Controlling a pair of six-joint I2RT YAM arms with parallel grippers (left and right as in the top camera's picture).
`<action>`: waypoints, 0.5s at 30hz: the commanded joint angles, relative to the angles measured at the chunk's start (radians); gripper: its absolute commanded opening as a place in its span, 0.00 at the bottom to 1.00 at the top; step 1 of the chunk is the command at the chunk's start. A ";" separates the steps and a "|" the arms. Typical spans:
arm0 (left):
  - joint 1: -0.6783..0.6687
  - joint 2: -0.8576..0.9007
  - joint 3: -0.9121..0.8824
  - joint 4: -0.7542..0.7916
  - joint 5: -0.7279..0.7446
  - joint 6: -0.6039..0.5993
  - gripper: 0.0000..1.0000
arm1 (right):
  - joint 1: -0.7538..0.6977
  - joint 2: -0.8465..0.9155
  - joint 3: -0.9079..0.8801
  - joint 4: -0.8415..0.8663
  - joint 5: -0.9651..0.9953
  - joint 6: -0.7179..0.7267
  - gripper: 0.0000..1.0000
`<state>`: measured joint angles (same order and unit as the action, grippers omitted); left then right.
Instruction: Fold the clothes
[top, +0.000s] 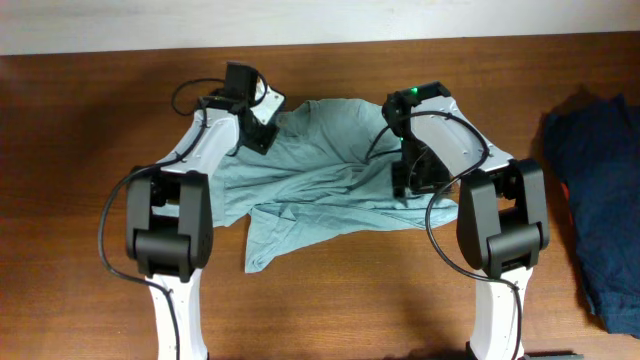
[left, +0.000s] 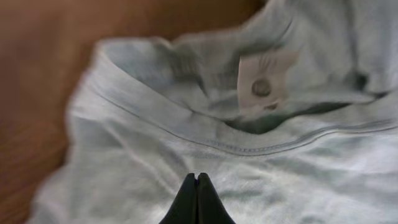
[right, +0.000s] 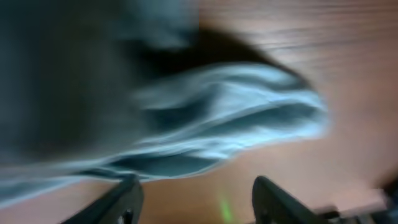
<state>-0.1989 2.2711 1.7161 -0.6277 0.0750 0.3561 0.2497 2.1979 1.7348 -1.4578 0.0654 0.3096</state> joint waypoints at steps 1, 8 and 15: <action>0.006 0.027 0.005 0.005 0.006 0.022 0.00 | 0.006 -0.045 -0.002 0.023 -0.292 -0.144 0.58; 0.032 0.087 0.005 0.065 -0.212 -0.058 0.00 | 0.025 -0.058 -0.001 0.047 -0.426 -0.286 0.58; 0.156 0.172 0.005 0.016 -0.349 -0.314 0.00 | 0.093 -0.062 -0.001 0.052 -0.509 -0.398 0.59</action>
<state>-0.1314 2.3325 1.7588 -0.5564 -0.1619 0.1913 0.3027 2.1757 1.7348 -1.4082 -0.3553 0.0036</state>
